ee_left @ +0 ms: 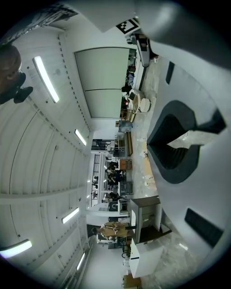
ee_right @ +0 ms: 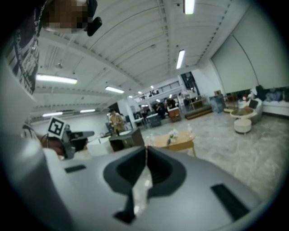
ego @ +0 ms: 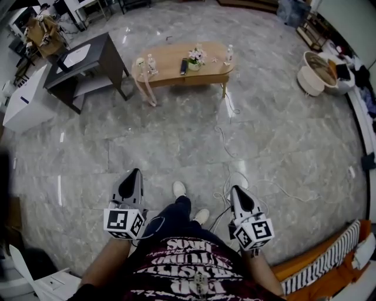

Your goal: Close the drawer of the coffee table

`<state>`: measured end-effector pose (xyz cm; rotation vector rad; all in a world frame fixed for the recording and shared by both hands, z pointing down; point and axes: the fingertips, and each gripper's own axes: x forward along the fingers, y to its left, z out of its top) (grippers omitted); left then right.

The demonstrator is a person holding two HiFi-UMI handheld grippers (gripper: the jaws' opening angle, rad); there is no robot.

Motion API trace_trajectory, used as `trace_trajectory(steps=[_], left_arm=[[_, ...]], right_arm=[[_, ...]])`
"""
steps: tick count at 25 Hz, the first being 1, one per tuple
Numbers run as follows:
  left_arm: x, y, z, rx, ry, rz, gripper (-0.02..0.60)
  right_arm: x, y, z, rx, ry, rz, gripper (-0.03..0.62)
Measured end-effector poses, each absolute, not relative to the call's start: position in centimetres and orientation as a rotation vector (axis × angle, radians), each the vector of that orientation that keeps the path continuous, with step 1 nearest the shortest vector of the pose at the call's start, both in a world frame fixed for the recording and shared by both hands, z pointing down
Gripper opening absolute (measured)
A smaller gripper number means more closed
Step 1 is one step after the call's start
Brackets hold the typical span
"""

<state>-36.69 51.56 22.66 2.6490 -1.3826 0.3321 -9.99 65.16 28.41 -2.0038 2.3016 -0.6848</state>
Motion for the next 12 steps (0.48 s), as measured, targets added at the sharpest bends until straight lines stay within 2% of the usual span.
trace_trajectory(steps=[12], left_arm=[[-34.5, 41.7, 25.2, 2.621, -1.309, 0.274, 0.023]], right_arm=[[-9.6, 56.0, 28.9, -2.062, 2.345, -0.735, 0.035]])
